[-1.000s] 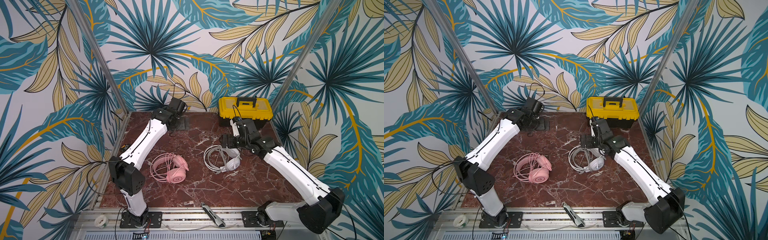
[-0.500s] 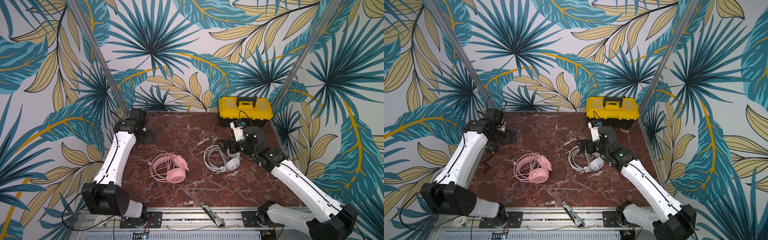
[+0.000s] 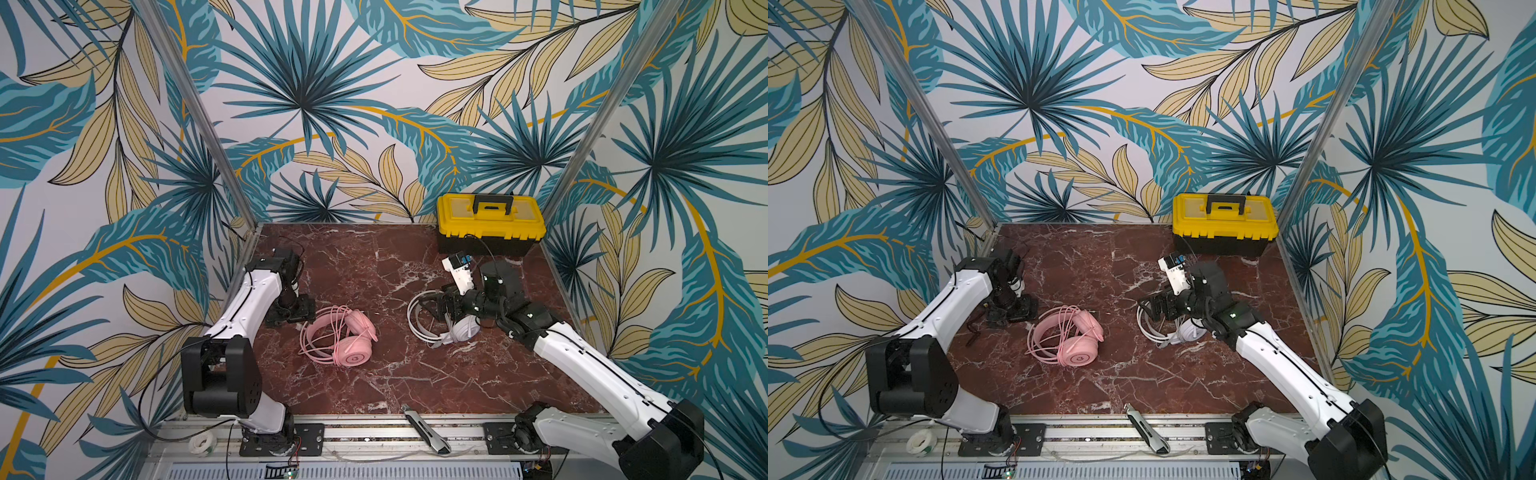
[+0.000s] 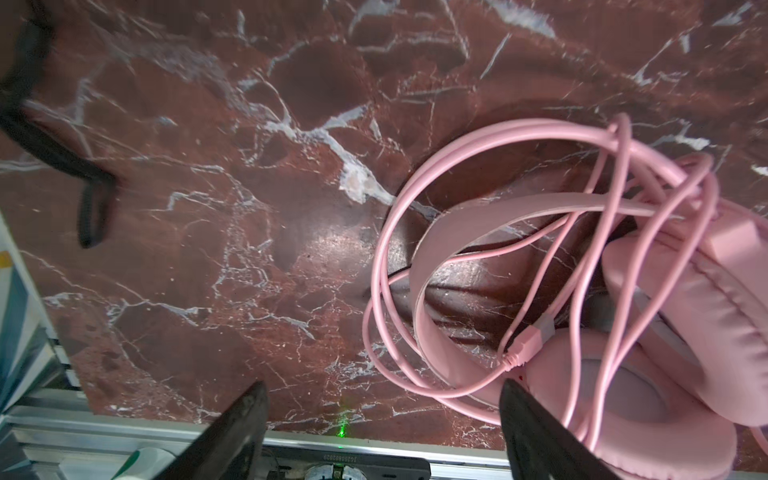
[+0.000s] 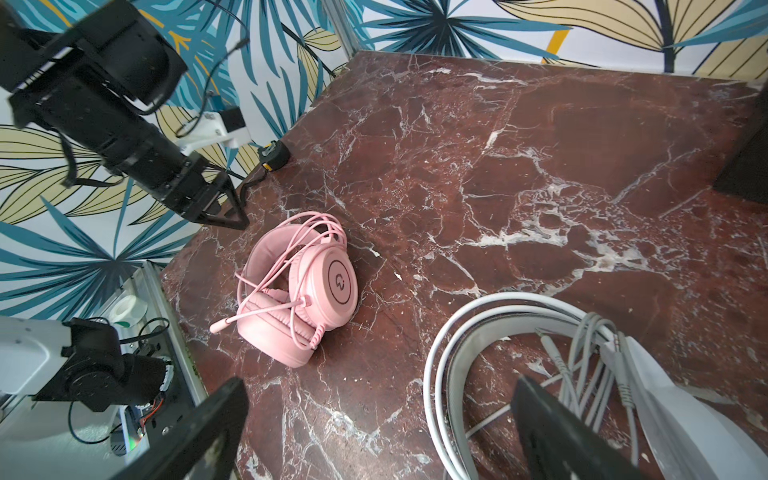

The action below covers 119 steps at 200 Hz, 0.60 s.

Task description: Wrap the headphones

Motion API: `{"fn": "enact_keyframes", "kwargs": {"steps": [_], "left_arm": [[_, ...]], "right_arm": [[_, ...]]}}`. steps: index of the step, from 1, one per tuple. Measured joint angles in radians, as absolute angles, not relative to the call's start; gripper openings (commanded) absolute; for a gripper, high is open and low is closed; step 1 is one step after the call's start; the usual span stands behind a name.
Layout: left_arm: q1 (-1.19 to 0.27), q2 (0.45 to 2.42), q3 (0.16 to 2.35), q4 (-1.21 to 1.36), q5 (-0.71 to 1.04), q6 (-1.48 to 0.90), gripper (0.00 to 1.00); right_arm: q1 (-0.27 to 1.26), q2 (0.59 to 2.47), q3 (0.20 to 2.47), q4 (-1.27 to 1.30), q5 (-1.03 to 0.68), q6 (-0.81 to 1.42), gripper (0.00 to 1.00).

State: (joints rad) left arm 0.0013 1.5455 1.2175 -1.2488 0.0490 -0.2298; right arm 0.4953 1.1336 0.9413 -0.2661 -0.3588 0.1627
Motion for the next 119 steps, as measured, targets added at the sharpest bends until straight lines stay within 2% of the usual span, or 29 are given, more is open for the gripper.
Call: {"fn": "enact_keyframes", "kwargs": {"steps": [119], "left_arm": [[0.002, 1.654, 1.136, -1.193, 0.102, -0.364, 0.69]], "right_arm": [[0.513, 1.15, 0.941, -0.206, -0.363, 0.163, 1.0]]}}
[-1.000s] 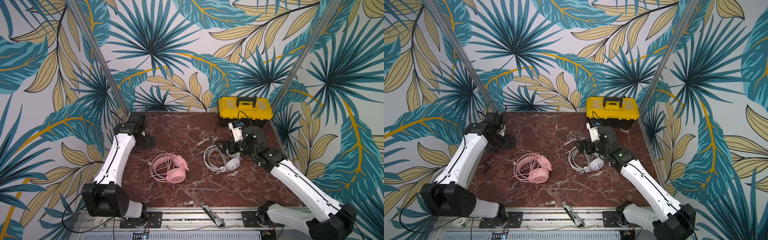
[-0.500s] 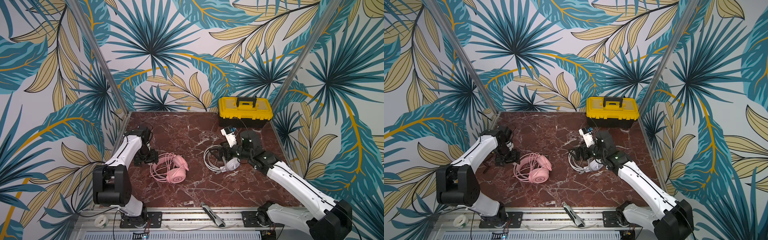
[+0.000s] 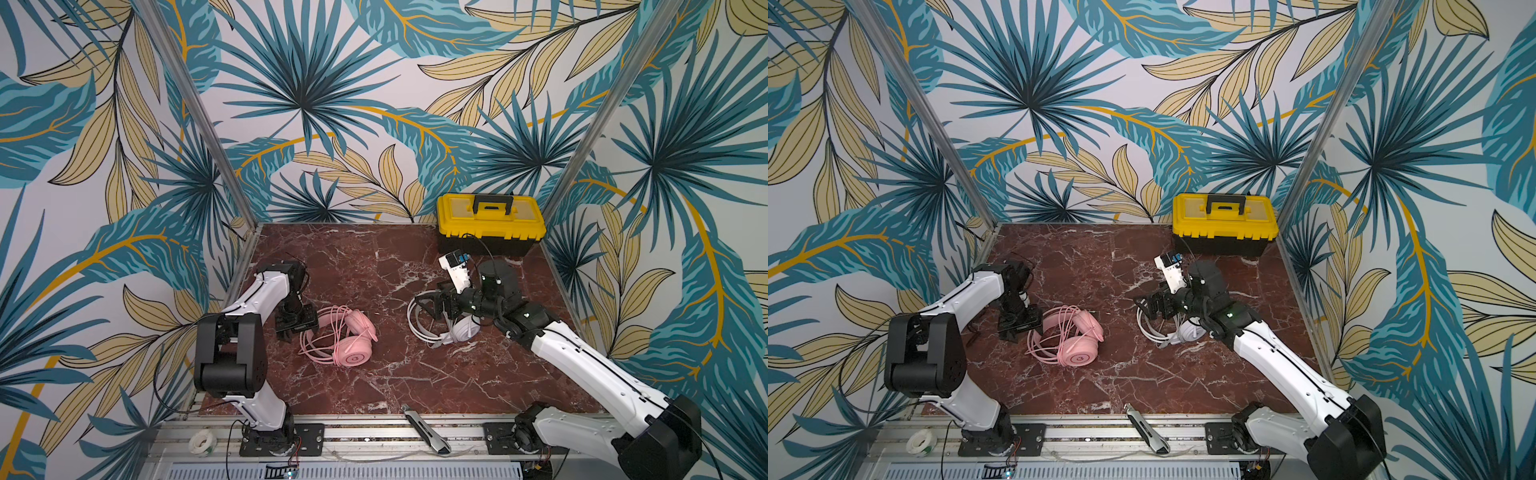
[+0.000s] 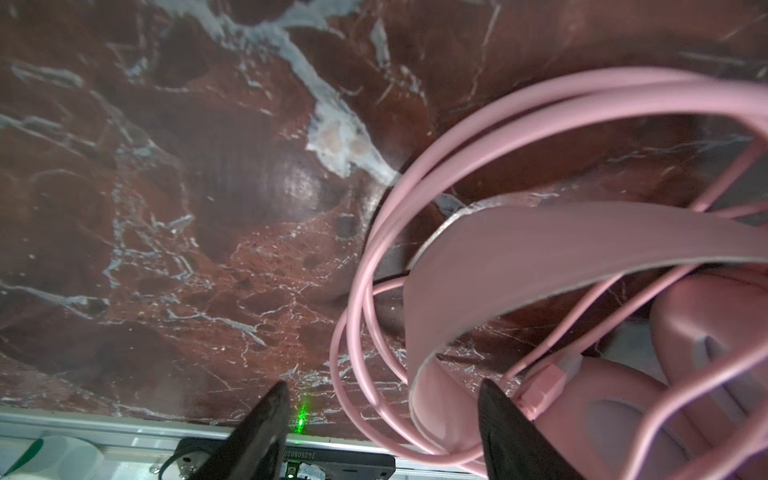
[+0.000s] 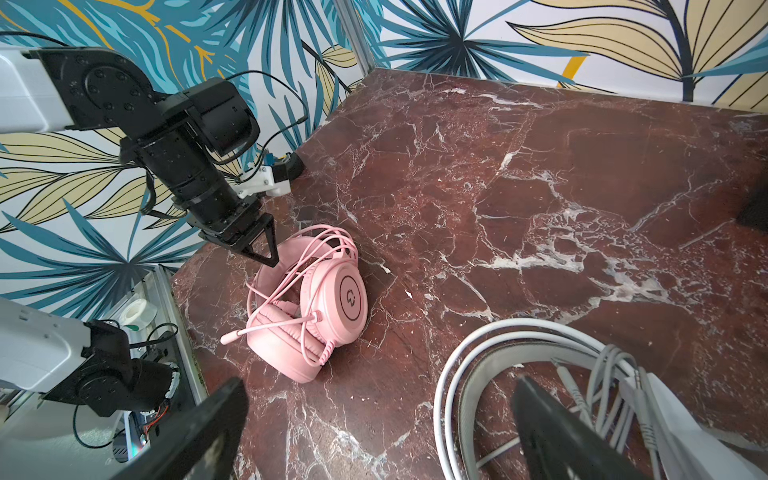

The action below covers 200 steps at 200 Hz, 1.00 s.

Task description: Wrap the headphones

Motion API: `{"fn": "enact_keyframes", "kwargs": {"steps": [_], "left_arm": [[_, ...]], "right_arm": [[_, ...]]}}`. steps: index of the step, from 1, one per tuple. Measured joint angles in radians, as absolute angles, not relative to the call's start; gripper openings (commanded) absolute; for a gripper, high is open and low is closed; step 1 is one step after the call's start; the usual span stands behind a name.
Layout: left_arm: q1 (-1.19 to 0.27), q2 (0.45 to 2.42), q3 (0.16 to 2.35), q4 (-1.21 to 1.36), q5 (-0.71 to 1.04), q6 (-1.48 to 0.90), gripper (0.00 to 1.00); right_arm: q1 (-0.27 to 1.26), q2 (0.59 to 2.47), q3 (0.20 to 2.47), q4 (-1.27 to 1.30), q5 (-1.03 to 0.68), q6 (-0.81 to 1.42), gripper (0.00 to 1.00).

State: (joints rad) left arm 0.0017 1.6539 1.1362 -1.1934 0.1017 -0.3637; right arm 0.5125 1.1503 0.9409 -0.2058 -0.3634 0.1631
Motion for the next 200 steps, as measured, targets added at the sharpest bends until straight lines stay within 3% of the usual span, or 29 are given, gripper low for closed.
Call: {"fn": "enact_keyframes", "kwargs": {"steps": [135, 200], "left_arm": [[-0.065, 1.736, 1.06, -1.064, 0.142, -0.492, 0.52], [-0.078, 1.745, 1.048, -1.034, 0.126, -0.543, 0.34]], "right_arm": [[0.519, 1.176, 0.944, -0.207, -0.326, 0.159, 1.0], [0.52, 1.18, 0.947, -0.231, -0.302, 0.156, 1.0]]}}
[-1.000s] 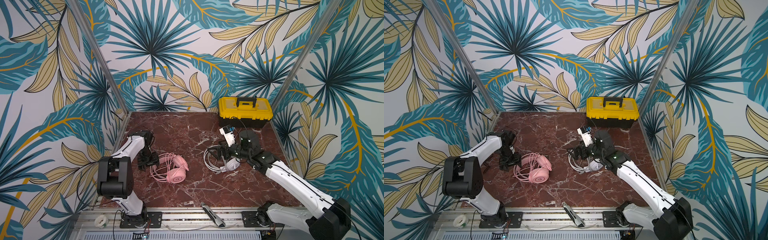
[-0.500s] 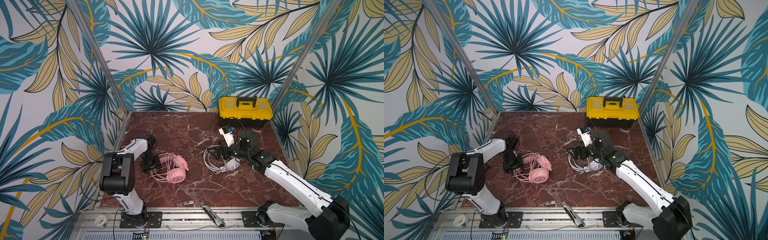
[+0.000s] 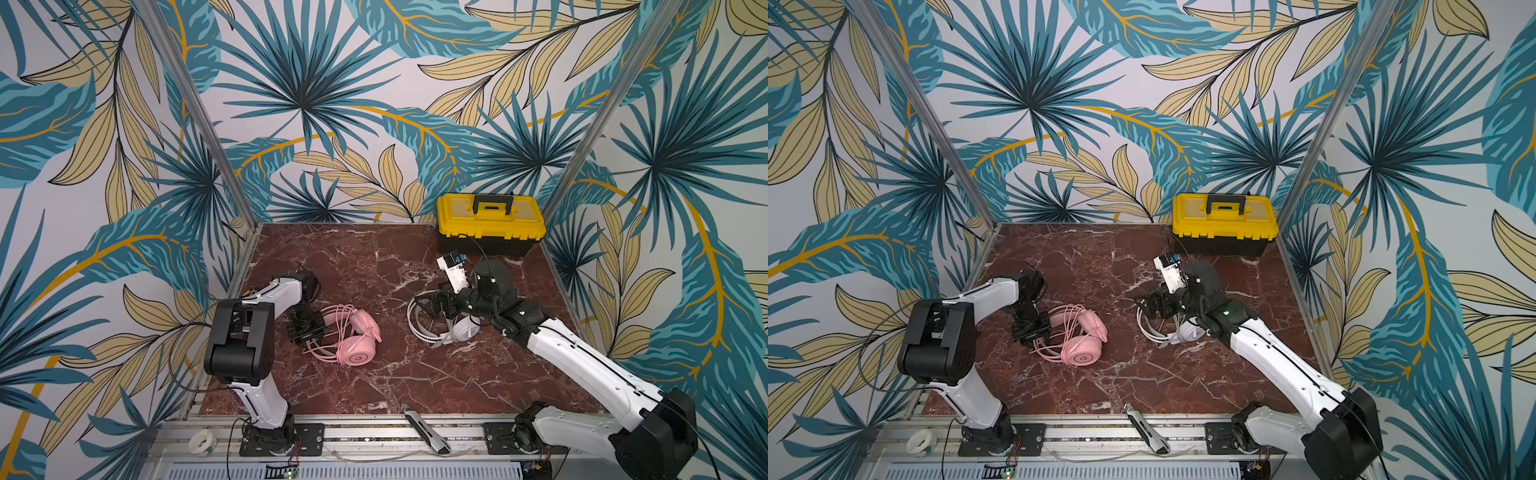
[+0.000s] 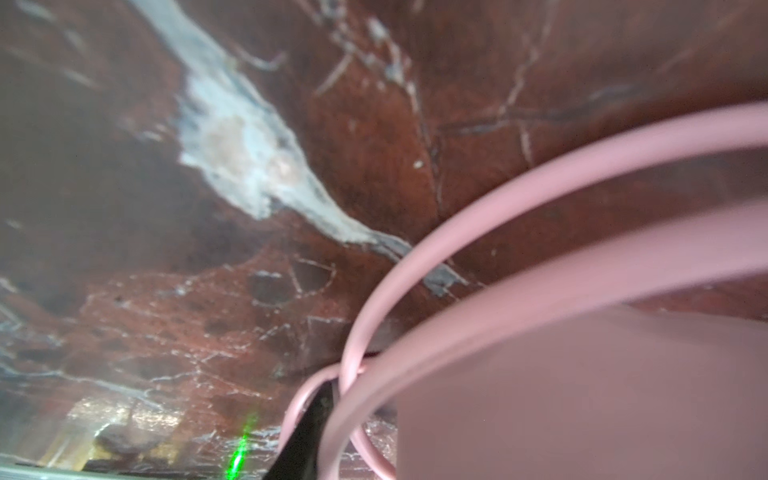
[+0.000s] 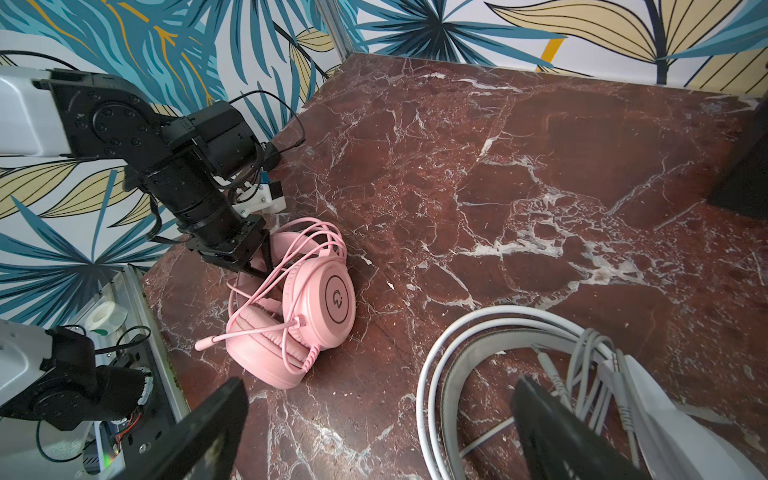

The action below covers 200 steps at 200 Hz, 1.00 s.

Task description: Wrap the headphones

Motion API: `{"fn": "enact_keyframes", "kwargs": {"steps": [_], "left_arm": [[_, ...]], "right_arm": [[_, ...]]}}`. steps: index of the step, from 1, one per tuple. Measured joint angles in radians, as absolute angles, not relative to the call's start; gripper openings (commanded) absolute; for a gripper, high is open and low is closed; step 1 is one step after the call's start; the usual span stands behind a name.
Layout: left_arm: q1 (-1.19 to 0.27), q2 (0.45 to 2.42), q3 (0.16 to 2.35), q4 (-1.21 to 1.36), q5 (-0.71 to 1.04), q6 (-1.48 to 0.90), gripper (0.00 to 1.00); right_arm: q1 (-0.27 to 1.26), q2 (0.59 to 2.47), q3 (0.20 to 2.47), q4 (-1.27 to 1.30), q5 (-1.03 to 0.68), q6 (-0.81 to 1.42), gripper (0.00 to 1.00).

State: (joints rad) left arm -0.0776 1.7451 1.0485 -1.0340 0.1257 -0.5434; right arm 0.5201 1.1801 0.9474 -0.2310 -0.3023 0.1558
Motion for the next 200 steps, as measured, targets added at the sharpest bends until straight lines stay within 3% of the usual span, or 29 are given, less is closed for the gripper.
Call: {"fn": "enact_keyframes", "kwargs": {"steps": [84, 200], "left_arm": [[-0.083, 1.782, 1.082, -1.017, 0.146, -0.582, 0.23], [-0.109, 1.915, 1.274, -1.016, 0.166, -0.576, 0.22]], "right_arm": [[0.522, 1.18, 0.947, -0.239, -0.285, 0.156, 1.0], [0.523, 1.18, 0.944, -0.245, -0.258, 0.152, 1.0]]}}
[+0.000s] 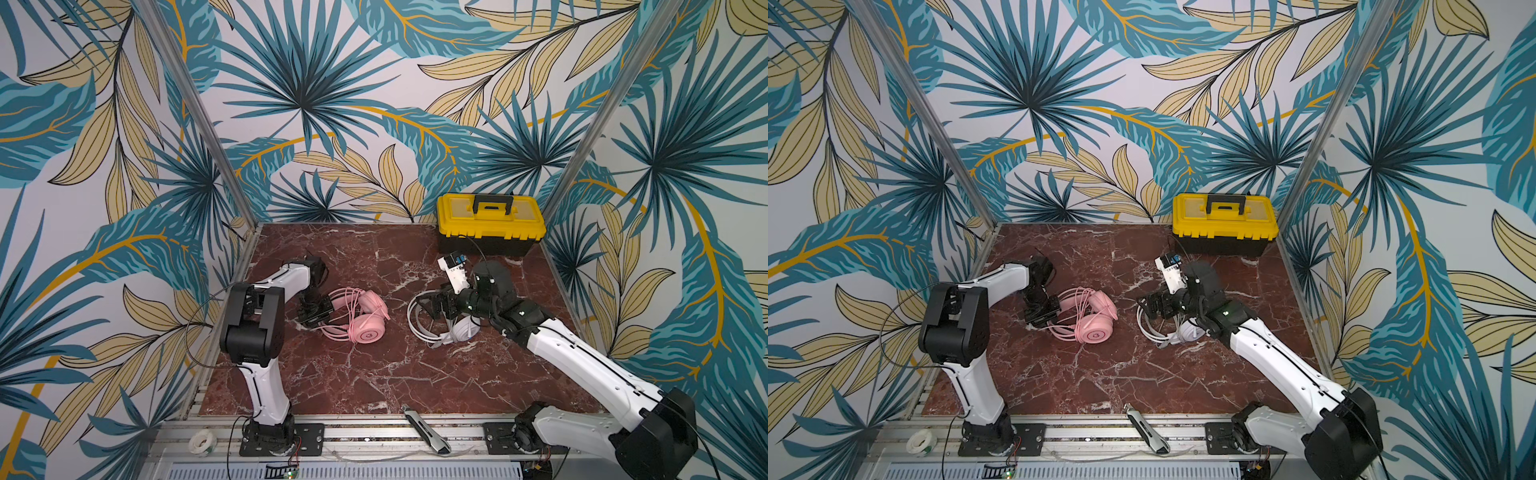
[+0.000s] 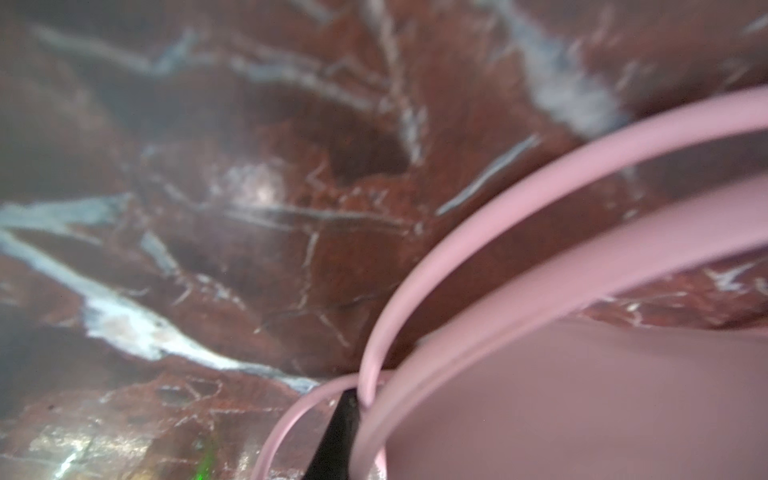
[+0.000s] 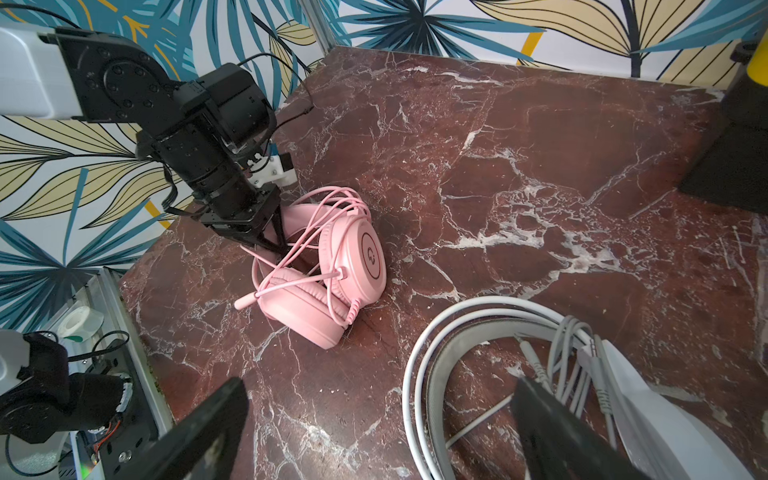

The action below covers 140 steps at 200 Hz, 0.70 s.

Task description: Wrap the headphones

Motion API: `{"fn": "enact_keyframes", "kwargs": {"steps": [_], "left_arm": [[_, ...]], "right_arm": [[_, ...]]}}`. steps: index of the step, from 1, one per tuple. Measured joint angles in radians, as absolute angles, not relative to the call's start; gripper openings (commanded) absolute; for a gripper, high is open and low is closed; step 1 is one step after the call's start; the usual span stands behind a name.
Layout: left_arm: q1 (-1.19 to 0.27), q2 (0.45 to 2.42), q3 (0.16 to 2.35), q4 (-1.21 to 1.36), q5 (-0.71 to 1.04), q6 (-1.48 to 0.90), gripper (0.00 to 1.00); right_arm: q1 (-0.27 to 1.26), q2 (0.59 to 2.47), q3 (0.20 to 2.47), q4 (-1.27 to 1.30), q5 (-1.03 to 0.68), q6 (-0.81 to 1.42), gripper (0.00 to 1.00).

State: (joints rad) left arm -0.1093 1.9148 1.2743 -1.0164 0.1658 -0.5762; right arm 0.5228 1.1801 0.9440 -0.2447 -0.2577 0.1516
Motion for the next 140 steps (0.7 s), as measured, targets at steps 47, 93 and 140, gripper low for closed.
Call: {"fn": "enact_keyframes", "kwargs": {"steps": [47, 93, 140], "left_arm": [[-0.12, 1.947, 1.323, -1.016, 0.169, -0.574, 0.22], [-0.131, 1.964, 1.349, -1.017, 0.169, -0.573, 0.23], [-0.148, 1.98, 1.375, -1.01, 0.179, -0.574, 0.24]], "right_arm": [[0.523, 1.18, 0.943, -0.245, -0.255, 0.149, 1.0], [0.523, 1.18, 0.942, -0.245, -0.254, 0.148, 1.0], [0.523, 1.186, 0.941, -0.246, -0.248, 0.148, 1.0]]}}
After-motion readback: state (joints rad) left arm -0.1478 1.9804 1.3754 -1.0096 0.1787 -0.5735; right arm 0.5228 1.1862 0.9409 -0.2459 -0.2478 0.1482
